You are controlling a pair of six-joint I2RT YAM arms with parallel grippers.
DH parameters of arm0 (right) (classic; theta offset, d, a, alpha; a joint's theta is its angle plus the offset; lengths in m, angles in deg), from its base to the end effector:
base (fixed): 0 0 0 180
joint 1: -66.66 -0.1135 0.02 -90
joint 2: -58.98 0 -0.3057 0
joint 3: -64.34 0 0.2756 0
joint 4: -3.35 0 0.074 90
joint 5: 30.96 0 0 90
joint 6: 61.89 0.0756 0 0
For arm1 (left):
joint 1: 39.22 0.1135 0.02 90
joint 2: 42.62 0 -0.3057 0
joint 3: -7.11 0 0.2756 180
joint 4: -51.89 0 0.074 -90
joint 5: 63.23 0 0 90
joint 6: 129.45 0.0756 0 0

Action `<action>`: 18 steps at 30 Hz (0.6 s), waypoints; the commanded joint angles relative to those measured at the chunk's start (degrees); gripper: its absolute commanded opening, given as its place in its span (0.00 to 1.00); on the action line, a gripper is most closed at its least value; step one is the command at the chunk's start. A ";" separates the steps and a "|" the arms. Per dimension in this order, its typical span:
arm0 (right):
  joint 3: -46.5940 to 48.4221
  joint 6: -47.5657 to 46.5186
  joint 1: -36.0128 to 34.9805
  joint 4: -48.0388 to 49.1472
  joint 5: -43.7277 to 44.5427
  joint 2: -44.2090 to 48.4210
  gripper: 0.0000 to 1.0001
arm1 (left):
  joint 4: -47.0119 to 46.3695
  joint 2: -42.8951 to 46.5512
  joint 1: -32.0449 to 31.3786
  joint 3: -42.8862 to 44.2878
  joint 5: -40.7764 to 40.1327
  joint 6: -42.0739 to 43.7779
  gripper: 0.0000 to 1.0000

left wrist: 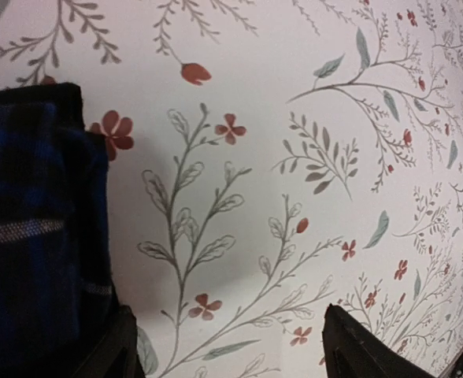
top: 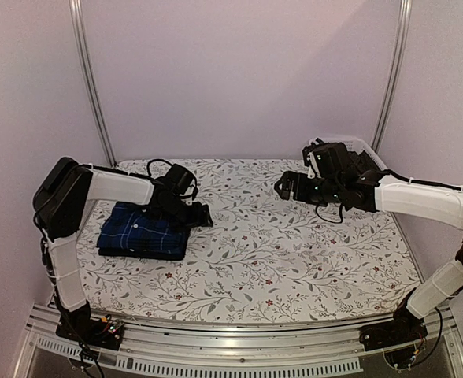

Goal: Fold and stack the long sleeve shirts
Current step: Move the square-folded shirt to the corner of the board.

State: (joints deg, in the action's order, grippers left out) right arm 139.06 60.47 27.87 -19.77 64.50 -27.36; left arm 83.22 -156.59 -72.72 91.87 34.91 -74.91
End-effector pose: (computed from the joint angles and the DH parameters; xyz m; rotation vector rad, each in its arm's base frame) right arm 0.3109 0.2407 0.2780 -0.0697 2.2370 0.5946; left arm 0.3760 -0.2617 0.1287 0.0044 2.7411 -0.5687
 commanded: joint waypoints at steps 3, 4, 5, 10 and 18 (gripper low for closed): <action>-0.41 0.60 0.46 -0.26 -0.13 -0.74 0.99 | 2.71 5.18 6.30 -4.72 -1.26 5.37 0.81; -0.49 0.60 0.46 -0.25 -0.15 -0.79 0.99 | 2.68 5.74 7.29 -5.37 -1.07 5.82 0.81; -0.52 0.60 0.46 -0.19 -0.03 -0.84 0.99 | 2.74 6.25 8.13 -5.87 -0.89 6.30 0.81; -0.44 0.60 0.46 -0.10 -0.29 -1.23 0.99 | 4.24 7.74 11.86 -6.83 -0.99 9.04 0.81; -0.63 0.34 0.54 -0.08 0.02 -1.37 0.99 | 5.07 10.26 15.43 -9.73 -0.81 10.81 0.81</action>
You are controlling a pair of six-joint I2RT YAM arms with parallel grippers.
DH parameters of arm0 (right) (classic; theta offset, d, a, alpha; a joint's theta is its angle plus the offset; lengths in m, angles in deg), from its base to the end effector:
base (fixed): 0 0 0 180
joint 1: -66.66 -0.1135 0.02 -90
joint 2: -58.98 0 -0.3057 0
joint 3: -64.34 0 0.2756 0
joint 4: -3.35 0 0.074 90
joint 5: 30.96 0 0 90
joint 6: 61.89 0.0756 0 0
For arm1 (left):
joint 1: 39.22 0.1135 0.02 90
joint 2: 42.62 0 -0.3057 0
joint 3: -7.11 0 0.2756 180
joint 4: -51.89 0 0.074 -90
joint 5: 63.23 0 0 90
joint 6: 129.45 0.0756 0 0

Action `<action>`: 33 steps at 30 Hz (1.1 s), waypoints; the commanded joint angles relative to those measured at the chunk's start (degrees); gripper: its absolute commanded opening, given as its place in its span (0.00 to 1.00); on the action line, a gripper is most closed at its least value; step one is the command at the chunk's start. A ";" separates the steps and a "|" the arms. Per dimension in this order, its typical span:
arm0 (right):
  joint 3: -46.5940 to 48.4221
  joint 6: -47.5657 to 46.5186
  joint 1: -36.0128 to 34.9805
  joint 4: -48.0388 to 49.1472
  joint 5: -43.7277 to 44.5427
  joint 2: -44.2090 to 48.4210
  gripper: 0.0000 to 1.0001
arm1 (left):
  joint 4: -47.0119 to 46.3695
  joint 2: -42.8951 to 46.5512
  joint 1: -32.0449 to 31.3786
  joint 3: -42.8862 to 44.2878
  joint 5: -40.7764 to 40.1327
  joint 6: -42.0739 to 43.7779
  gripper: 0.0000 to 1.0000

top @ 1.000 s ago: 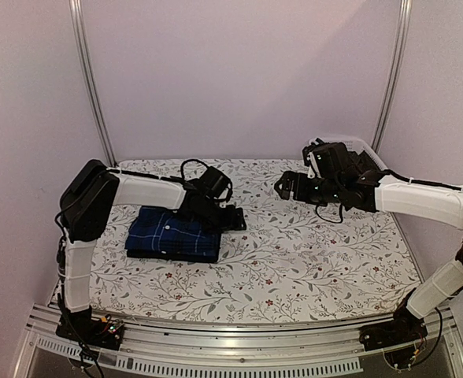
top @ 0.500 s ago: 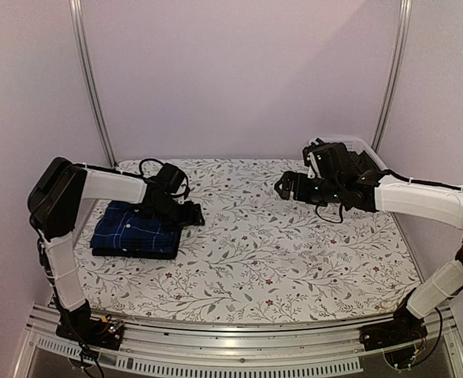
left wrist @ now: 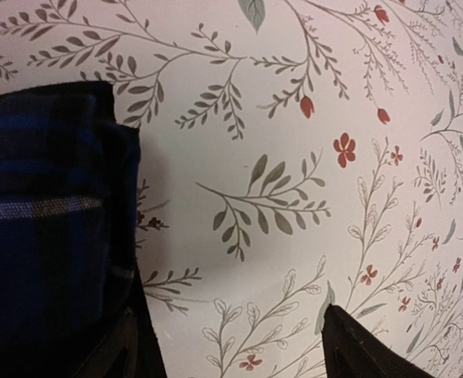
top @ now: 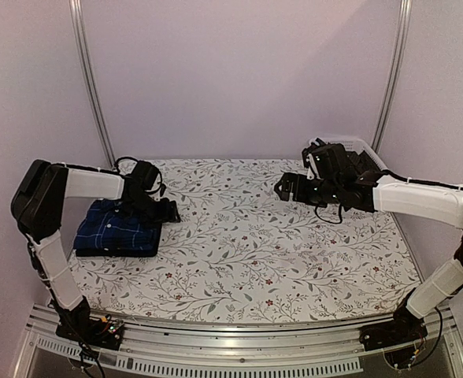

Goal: Fold and stack the long sleeve shirts
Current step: Move the square-folded shirt to the corner of the board, then reset both arms

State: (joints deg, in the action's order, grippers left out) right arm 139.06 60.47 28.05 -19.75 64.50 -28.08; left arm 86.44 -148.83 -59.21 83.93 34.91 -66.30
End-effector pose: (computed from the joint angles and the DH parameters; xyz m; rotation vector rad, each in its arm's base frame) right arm 0.3133 0.2410 0.2734 -0.0674 2.2483 0.5858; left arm 0.3824 -0.1505 0.1381 -0.1192 2.7455 -0.4322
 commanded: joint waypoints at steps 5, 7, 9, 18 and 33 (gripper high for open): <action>-0.71 0.30 0.40 -0.10 -0.06 -0.73 0.99 | 2.81 3.78 3.12 -4.03 -0.76 3.18 0.81; -0.80 0.34 0.40 -0.11 -0.02 -0.74 0.99 | 2.69 4.56 3.52 -5.13 -0.63 3.21 0.81; -0.90 0.34 0.36 -0.06 -0.06 -0.74 0.99 | 2.53 4.99 3.87 -5.69 -0.28 3.35 0.81; -0.38 -0.23 0.40 -1.30 0.73 -1.00 0.99 | 1.63 7.49 3.41 -4.13 3.71 4.17 0.82; 0.97 -0.27 0.38 -3.94 4.71 2.01 0.99 | -0.63 17.74 -3.80 2.69 5.57 5.19 1.00</action>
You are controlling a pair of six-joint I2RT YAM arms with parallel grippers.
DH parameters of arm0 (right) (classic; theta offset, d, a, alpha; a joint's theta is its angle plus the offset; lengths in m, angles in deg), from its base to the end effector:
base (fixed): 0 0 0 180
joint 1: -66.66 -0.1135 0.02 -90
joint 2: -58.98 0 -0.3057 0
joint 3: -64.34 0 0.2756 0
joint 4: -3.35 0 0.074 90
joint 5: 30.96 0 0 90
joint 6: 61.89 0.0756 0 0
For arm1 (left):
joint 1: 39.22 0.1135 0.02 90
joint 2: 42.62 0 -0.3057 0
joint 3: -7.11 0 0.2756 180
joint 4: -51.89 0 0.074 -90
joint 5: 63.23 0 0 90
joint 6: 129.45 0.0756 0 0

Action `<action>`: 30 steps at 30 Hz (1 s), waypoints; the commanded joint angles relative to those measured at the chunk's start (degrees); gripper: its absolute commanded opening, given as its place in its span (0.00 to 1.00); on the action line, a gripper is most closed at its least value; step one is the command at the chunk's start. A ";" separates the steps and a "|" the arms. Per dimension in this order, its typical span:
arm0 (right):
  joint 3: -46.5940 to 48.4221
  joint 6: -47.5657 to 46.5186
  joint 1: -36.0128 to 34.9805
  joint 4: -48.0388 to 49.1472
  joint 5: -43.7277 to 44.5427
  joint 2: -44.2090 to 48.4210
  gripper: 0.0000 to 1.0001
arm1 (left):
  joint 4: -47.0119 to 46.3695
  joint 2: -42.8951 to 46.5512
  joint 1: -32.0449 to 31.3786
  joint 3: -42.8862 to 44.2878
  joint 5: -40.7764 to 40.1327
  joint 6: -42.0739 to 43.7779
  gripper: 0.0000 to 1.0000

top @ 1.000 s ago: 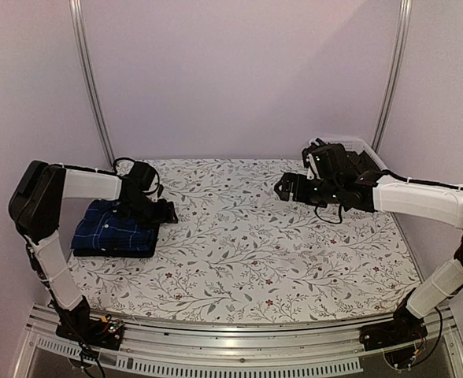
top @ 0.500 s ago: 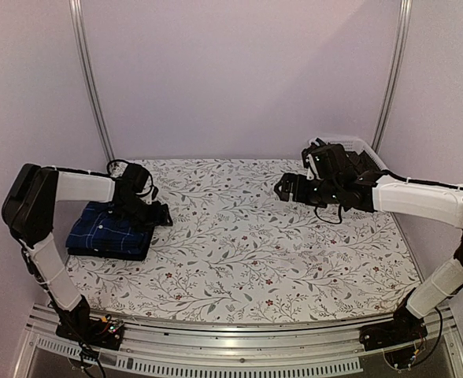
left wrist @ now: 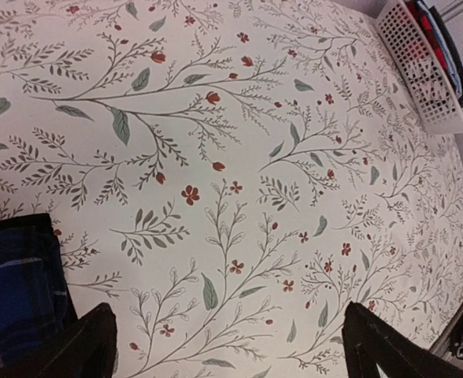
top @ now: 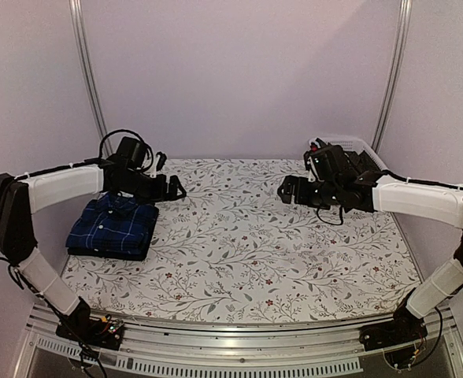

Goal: Fold and stack the long sleeve shirts
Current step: Reset both arms

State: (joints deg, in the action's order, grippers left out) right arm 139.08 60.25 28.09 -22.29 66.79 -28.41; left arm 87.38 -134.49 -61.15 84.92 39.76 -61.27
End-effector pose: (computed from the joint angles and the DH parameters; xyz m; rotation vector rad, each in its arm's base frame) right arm 0.3127 0.2363 0.2663 -0.0532 2.2825 0.5138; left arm 0.3583 -0.1626 0.2397 0.1073 2.5007 -0.6075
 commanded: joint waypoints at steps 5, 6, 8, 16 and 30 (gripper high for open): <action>1.10 -0.82 0.33 -2.15 4.72 5.90 0.99 | -3.98 7.59 -4.13 2.09 0.75 -0.48 1.00; 1.07 -0.97 0.33 -2.21 5.24 6.76 0.99 | -4.73 8.45 -4.58 2.05 0.84 -0.62 1.00; 1.00 -1.35 0.33 -2.28 6.49 8.65 0.99 | -6.25 9.89 -5.49 2.00 1.02 -0.88 1.00; 1.35 -3.31 0.33 -2.06 9.91 15.47 0.99 | -14.75 15.03 -6.99 0.41 1.40 -1.18 1.00; 1.61 -7.53 0.38 -2.37 12.04 21.53 0.99 | -21.25 15.66 -7.09 -1.57 -1.04 -1.36 1.00</action>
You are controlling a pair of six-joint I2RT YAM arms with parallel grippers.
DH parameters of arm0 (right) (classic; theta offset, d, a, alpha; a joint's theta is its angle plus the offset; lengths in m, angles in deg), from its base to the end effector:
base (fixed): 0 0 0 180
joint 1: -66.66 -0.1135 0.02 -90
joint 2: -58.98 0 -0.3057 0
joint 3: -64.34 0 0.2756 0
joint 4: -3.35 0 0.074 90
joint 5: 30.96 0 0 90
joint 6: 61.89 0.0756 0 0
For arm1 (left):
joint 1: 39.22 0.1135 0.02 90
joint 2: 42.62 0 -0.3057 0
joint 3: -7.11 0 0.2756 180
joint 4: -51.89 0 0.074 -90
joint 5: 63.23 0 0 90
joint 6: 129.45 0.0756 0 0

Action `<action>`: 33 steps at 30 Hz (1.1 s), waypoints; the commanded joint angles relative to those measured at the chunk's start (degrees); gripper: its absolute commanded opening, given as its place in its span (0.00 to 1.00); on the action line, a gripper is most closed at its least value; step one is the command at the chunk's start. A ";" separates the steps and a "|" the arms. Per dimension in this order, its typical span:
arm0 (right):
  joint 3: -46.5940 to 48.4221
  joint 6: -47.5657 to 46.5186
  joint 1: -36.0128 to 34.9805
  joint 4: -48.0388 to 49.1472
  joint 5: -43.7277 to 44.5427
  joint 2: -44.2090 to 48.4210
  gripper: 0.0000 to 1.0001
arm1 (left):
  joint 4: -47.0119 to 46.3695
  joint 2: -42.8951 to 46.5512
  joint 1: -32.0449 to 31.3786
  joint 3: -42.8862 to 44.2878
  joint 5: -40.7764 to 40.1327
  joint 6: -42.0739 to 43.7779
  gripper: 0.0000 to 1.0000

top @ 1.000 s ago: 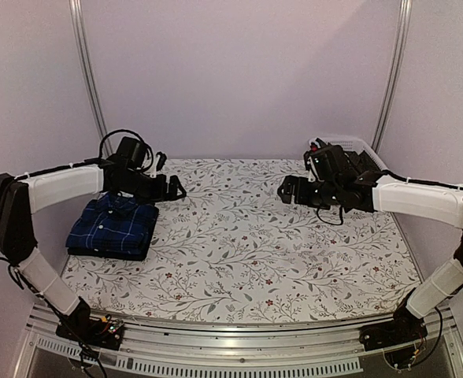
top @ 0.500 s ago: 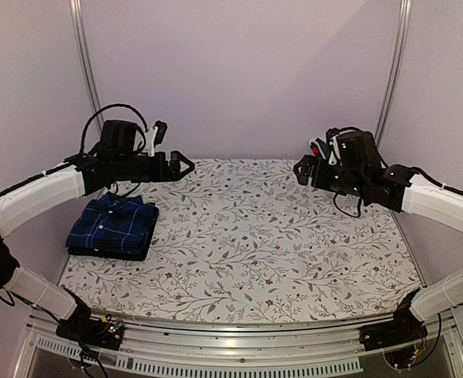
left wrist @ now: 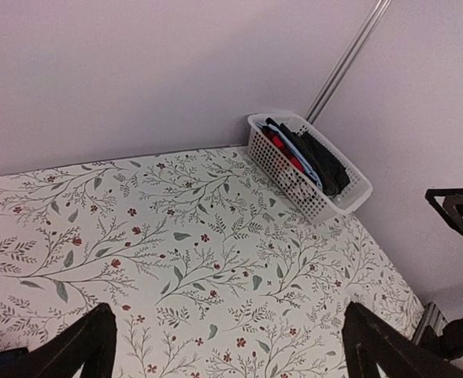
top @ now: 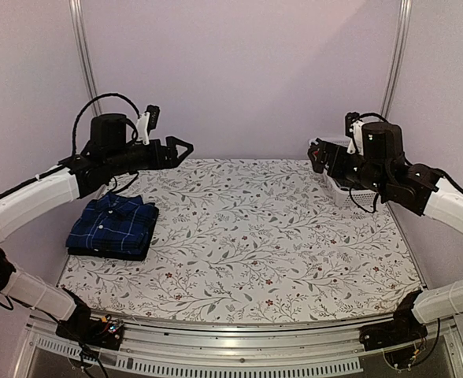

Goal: Fold and stack the long sleeve shirts
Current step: Reset both arms

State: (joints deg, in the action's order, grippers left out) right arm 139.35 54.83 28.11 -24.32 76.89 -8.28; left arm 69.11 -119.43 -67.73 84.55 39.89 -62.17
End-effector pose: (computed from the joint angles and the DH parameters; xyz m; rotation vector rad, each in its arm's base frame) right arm 0.2586 0.1764 0.3829 0.0124 1.9292 0.4716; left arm 0.3146 -0.1904 0.3720 0.2627 1.9189 -0.8220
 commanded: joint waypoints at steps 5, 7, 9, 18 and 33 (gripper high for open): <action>1.39 -3.14 0.32 0.07 3.65 2.30 0.99 | -2.61 1.35 -0.50 -1.49 -2.45 -0.09 1.00; 1.25 -3.50 0.31 0.51 3.78 2.53 0.99 | -2.33 1.57 -0.47 -1.45 -2.78 0.37 1.00; 0.93 -3.66 0.31 1.18 3.69 2.65 0.99 | -1.98 1.71 -0.46 -1.25 -3.07 0.68 1.00; 0.54 -4.11 0.31 2.17 4.11 2.68 0.99 | -2.35 1.36 -0.45 -1.05 -3.24 0.67 1.00; -0.14 -4.31 0.31 2.26 4.30 2.84 0.99 | -2.27 1.12 -0.51 -1.30 -3.19 0.54 1.00</action>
State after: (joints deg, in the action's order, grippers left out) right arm 139.35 51.14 28.11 -23.29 80.02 -6.36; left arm 68.14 -119.02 -67.73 83.65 36.79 -61.97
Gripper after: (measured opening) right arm 0.990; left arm 0.996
